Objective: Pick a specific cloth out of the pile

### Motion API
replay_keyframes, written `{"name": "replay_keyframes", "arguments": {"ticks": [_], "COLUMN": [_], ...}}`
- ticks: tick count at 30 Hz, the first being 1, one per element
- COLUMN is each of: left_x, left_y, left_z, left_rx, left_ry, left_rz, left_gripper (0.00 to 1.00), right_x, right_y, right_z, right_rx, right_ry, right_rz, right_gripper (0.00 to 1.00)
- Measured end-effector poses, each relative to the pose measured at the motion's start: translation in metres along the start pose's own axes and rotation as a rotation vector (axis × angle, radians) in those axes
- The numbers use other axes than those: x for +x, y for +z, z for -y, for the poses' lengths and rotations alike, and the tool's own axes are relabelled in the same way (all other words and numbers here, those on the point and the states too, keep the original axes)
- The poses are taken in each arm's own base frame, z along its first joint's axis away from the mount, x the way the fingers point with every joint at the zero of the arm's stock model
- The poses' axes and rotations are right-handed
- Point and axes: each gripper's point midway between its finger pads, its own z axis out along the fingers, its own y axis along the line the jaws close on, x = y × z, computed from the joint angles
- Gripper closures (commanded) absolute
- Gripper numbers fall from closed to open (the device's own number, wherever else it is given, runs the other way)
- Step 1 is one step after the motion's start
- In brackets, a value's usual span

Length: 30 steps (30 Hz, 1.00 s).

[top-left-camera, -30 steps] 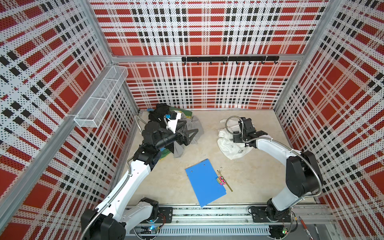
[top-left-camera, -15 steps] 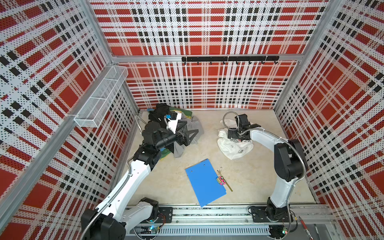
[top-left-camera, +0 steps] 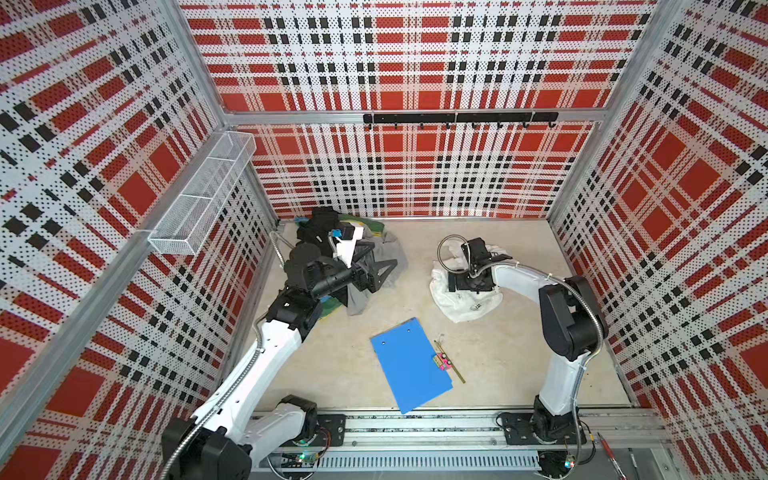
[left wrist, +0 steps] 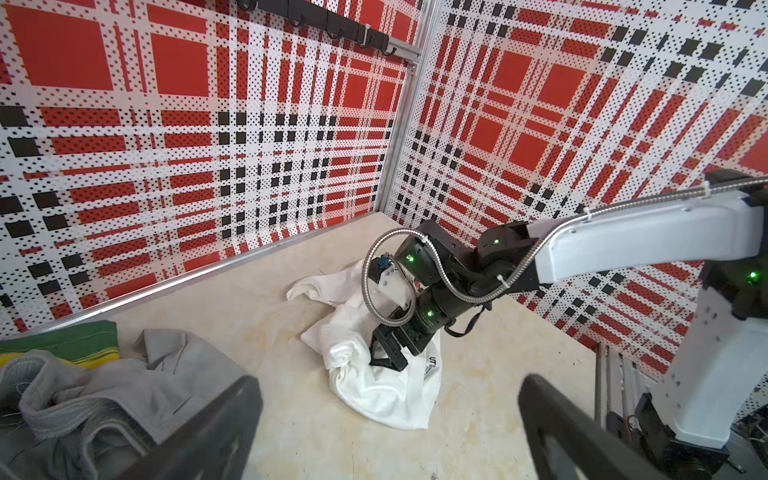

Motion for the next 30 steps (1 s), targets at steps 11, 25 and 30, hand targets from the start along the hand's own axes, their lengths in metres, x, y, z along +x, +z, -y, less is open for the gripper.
{"name": "replay_keyframes", "arguments": {"ticks": [11, 25, 30], "left_x": [0.000, 0.005, 0.006], "left_y": [0.000, 0.004, 0.005], "left_z": [0.000, -0.002, -0.002], "left_rx": [0.000, 0.002, 0.003], "left_ry": [0.000, -0.011, -0.012], "left_rz": [0.000, -0.015, -0.017], "left_gripper": [0.01, 0.01, 0.01], "right_x": [-0.043, -0.006, -0.013], "right_y": [-0.058, 0.001, 0.024], "right_z": [-0.020, 0.010, 0.015], "right_rx": [-0.049, 0.133, 0.216], "right_ry": [-0.209, -0.531, -0.537], "right_rz": [0.159, -0.054, -0.058], "right_gripper": [0.00, 0.08, 0.66]}}
